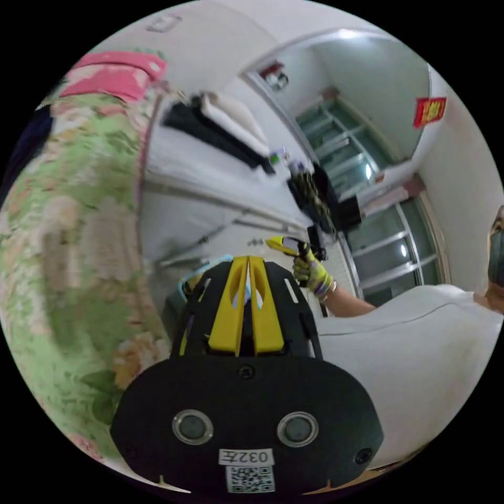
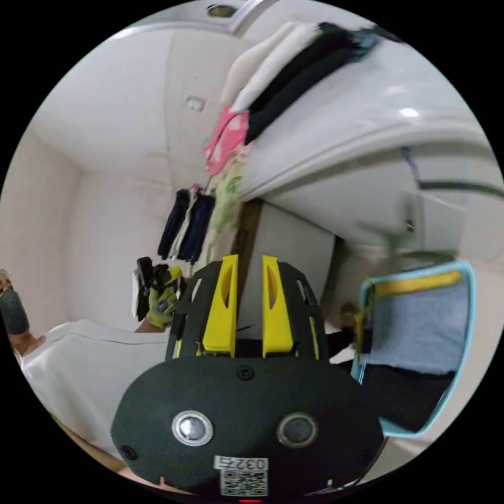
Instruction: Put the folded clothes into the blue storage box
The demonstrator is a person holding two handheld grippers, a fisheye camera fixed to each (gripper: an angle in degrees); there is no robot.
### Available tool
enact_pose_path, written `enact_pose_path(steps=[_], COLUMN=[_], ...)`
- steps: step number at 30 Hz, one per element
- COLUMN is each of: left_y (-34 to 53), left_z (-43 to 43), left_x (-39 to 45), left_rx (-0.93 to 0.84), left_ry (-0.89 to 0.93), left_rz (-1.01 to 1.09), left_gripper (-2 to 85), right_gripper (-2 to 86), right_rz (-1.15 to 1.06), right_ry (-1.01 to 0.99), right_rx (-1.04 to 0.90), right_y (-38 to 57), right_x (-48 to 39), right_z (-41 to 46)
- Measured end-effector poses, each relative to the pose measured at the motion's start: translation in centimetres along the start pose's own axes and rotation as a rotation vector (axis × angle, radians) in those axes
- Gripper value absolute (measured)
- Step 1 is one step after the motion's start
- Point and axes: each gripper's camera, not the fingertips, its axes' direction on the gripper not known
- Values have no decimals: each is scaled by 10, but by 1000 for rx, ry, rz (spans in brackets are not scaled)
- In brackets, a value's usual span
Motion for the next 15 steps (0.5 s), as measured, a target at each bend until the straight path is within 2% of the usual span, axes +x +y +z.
enact_pose_path(steps=[5, 8, 11, 15], left_y=[62, 108, 138, 149], left_z=[-172, -240, -290, -334], left_x=[-12, -18, -21, -17], left_rx=[491, 672, 744, 786], left_ry=[-146, -222, -309, -401], left_rz=[-192, -284, -391, -453], left_gripper=[5, 28, 54, 91], right_gripper=[81, 93, 107, 123], right_rz=[-223, -297, -333, -352], right_ry=[-173, -256, -312, -209], right_rx=[-237, -308, -347, -351], right_y=[-56, -80, -103, -127], right_x=[-89, -135, -177, -216], right_z=[82, 125, 160, 195])
